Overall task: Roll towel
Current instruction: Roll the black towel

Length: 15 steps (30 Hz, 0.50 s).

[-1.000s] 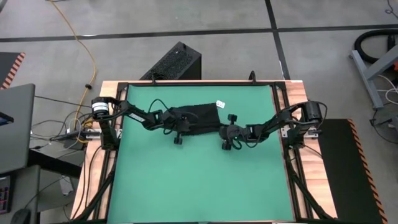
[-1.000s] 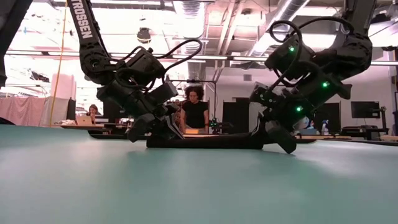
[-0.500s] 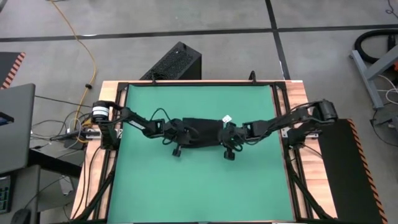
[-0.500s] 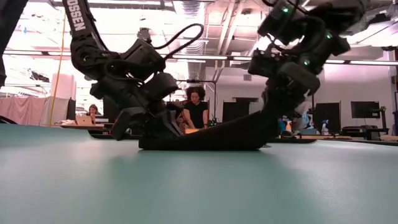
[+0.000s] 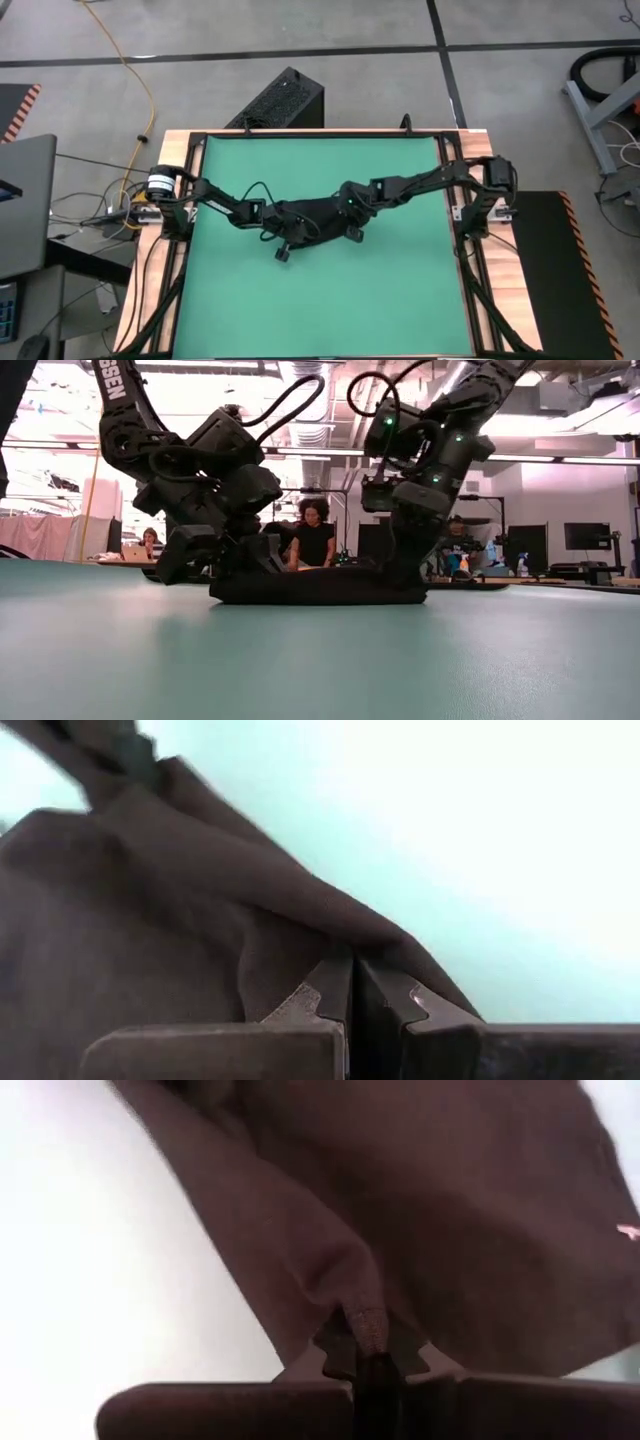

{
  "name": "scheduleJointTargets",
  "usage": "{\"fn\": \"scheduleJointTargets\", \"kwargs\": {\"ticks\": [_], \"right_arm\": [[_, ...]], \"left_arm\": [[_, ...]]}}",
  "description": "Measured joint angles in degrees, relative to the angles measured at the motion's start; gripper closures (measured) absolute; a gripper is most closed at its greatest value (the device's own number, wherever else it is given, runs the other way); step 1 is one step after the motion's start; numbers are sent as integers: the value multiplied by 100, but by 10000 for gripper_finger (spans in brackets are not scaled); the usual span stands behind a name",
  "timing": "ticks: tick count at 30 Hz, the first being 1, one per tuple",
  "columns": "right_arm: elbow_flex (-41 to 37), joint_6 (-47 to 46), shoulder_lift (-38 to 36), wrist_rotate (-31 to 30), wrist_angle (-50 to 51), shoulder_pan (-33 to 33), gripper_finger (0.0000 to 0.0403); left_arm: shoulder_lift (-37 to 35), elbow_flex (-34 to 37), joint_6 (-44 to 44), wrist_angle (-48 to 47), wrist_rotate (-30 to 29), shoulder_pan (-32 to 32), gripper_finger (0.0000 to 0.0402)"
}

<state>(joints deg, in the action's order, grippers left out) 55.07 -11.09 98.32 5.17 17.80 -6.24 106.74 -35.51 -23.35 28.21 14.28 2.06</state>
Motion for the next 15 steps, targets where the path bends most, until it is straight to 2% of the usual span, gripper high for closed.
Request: {"fn": "scheduleJointTargets", "kwargs": {"ticks": [8,15], "right_arm": [[28,-2,379,255,68,-319,383],[37,-28,820,346,-46,-289,383]], "left_arm": [[-196,4,239,-68,-38,-19,401],[-1288,39,735,-971,-36,-30,402]]}}
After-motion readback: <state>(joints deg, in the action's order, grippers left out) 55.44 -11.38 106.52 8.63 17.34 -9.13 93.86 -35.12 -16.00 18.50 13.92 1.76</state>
